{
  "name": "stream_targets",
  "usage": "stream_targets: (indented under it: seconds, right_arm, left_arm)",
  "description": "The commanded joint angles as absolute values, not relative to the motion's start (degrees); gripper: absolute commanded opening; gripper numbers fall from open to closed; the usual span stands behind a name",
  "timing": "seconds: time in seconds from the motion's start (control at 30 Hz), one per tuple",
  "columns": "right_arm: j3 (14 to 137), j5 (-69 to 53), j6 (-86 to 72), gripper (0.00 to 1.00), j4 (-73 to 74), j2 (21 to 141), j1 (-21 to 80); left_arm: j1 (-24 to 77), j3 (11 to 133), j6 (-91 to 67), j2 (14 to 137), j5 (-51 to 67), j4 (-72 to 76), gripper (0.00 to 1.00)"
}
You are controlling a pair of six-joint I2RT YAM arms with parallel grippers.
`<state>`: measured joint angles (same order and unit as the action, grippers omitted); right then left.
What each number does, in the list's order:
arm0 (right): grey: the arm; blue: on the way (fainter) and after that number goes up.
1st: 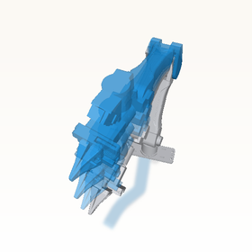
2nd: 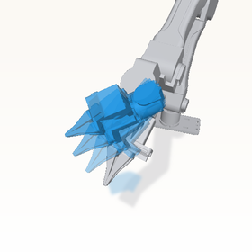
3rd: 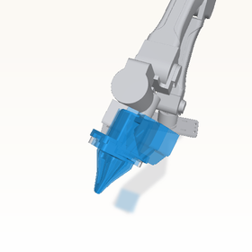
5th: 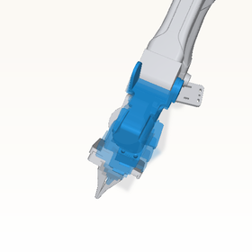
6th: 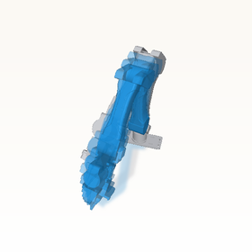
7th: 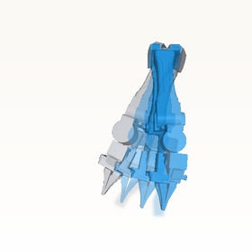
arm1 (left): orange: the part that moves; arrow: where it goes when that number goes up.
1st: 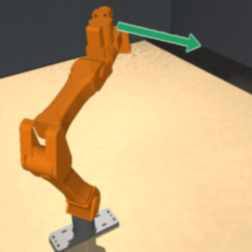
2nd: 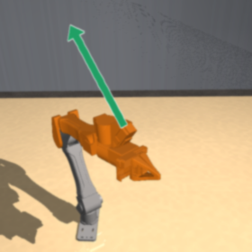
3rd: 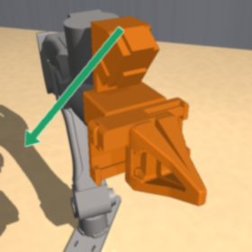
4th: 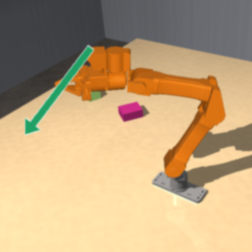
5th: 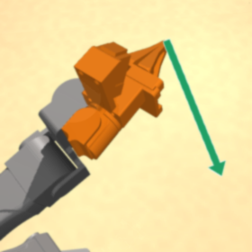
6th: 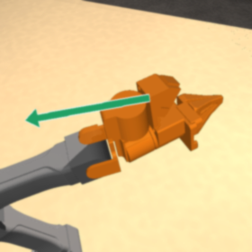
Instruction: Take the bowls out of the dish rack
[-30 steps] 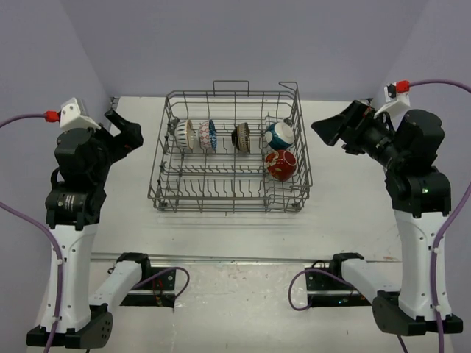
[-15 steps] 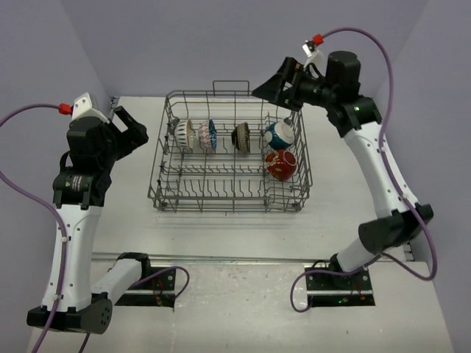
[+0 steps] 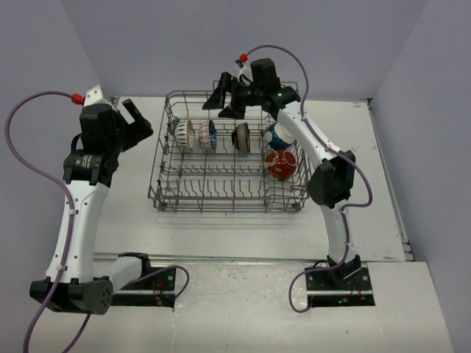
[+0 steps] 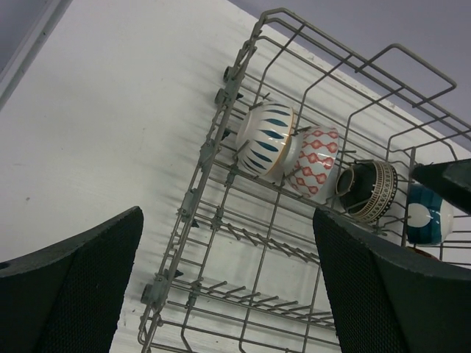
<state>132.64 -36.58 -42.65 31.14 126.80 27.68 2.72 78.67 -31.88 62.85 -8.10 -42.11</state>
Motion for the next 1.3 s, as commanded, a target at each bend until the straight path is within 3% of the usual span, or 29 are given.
stream_targets:
  seconds: [0.0, 0.2, 0.93, 1.27]
  right_arm:
    - [135.5, -36.4, -44.8, 0.87, 29.4, 128.8, 28.7]
    - [131.5, -32.4, -42.8, 0.82, 27.3, 130.3, 29.6]
    - [135.3, -27.6, -42.7, 0.77, 23.6, 139.9, 30.8]
    - [138.6, -27.8, -44.4, 0.68, 22.0, 143.7, 31.9]
  left_arm:
    - [3.0, 81.1, -30.9, 64.8, -9.8, -39.0, 0.96]
    - [3.0, 80.8, -31.5, 67.5, -7.9, -35.8, 0.95]
    - [3.1, 79.2, -32.3, 65.6, -5.3, -34.5, 0.94]
    - [3.0, 79.9, -33.0, 65.0, -4.6, -34.5, 0.94]
